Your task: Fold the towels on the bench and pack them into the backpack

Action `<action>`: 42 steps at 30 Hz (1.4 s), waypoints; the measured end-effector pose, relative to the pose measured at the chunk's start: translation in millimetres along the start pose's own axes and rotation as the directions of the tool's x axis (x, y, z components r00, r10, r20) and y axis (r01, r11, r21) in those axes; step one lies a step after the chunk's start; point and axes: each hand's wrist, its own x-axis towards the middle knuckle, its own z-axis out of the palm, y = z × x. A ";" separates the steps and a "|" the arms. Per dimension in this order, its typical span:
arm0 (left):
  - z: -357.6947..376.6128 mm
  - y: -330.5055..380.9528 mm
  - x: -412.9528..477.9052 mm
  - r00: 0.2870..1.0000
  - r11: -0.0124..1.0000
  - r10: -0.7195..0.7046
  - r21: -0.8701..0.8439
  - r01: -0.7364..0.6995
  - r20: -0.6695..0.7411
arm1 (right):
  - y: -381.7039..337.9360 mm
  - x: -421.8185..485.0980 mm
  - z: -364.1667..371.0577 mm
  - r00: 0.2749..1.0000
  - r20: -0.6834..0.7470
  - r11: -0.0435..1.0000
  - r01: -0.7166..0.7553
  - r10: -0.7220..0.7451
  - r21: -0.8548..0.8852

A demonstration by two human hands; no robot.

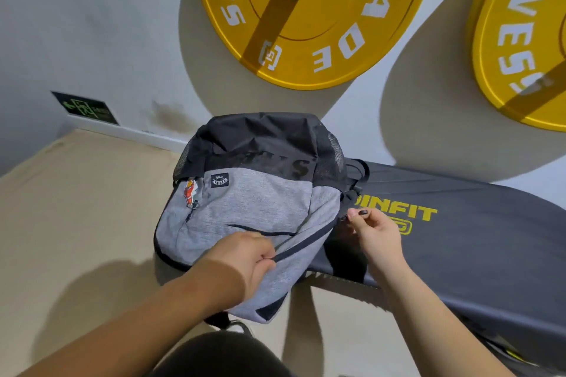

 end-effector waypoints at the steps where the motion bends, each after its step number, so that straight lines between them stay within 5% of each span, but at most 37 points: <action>1: 0.6 -2.3 -2.7 1.000 1.000 -0.016 -0.016 0.016 0.006 | 2.3 4.7 -1.5 0.999 -0.028 0.999 -0.035 0.036 0.025; 8: 6.7 -5.5 -15.8 0.990 0.978 -0.138 -0.158 0.135 -0.006 | 10.9 25.9 18.4 0.972 -0.015 0.939 -0.223 0.235 0.263; 17: 16.0 4.3 3.8 0.984 0.975 -0.169 -0.138 0.176 0.065 | 4.5 38.3 11.9 0.919 -0.008 0.877 -0.374 0.395 0.302; 21: 27.3 -6.1 5.0 0.980 0.979 -0.181 -0.082 0.188 0.078 | 11.3 13.0 15.3 0.944 -0.114 0.950 -0.305 0.310 0.059; 24: 36.4 -19.0 14.7 0.971 0.977 -0.215 0.013 0.215 0.108 | 10.4 -8.9 20.2 0.944 0.028 0.937 -0.321 0.328 -0.135; 27: 45.0 -26.7 27.0 0.952 0.966 -0.258 0.051 0.254 0.161 | 6.2 -17.0 27.9 0.884 0.221 0.908 -0.376 0.411 -0.187; 32: 49.5 -36.4 34.5 0.962 0.966 -0.257 0.036 0.255 0.096 | 11.5 -8.1 38.6 0.879 0.197 0.899 -0.409 0.434 -0.160; 36: 34.9 -37.0 24.3 0.959 0.959 -0.278 -0.043 0.281 0.061 | 7.2 -16.5 36.4 0.910 0.149 0.889 -0.326 0.387 -0.321; 42: -26.5 -20.7 14.0 0.971 0.964 -0.228 -0.128 0.235 0.066 | -41.9 -36.1 11.1 0.927 0.227 0.616 -0.004 0.298 -0.788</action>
